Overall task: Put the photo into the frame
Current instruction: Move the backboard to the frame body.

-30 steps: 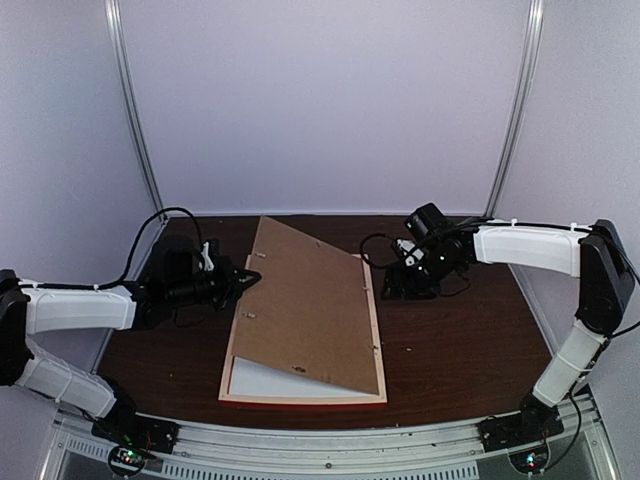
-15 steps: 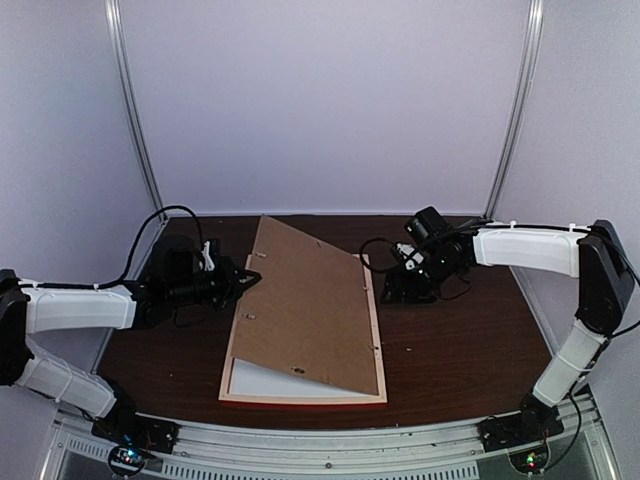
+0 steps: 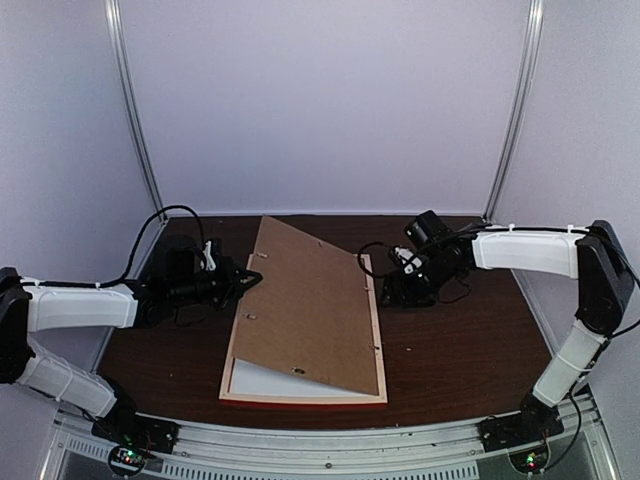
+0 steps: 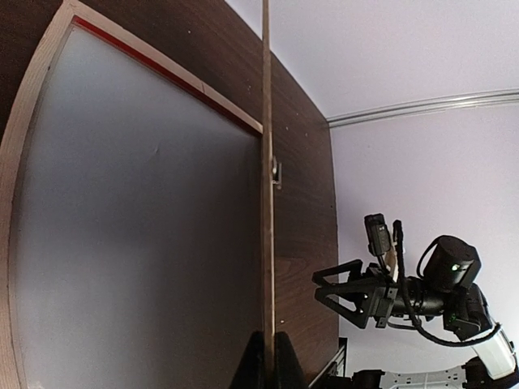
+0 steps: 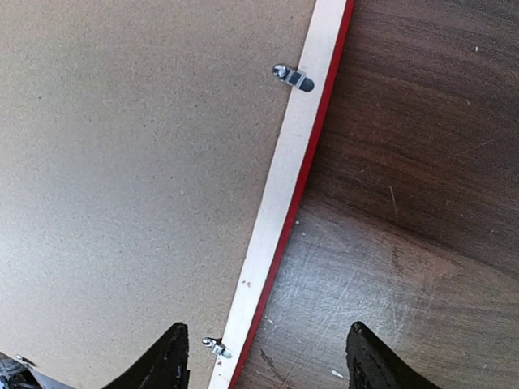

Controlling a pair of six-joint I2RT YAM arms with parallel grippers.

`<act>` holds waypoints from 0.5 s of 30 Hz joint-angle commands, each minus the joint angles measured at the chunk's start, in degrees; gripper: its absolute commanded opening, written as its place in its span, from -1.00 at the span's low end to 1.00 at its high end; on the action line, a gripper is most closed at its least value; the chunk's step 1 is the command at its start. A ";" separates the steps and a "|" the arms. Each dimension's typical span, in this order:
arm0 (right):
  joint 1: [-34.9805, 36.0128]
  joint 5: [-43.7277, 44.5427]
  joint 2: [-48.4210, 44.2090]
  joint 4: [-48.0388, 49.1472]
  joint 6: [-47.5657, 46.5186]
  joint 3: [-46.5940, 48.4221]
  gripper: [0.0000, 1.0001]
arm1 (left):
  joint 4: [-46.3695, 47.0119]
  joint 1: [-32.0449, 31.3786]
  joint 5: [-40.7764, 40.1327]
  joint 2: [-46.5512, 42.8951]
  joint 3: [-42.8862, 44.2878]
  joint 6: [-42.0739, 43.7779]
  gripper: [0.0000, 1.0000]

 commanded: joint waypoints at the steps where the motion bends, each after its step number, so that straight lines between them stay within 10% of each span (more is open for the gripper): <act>1: 2.02 -2.87 -0.52 1.98 -2.42 -1.27 0.32 | 2.91 -0.63 1.90 0.63 0.83 1.14 -1.00; 15: 8.12 -6.89 0.98 4.32 -4.82 -3.35 0.32 | 2.53 -0.61 2.03 0.80 1.01 1.27 -1.00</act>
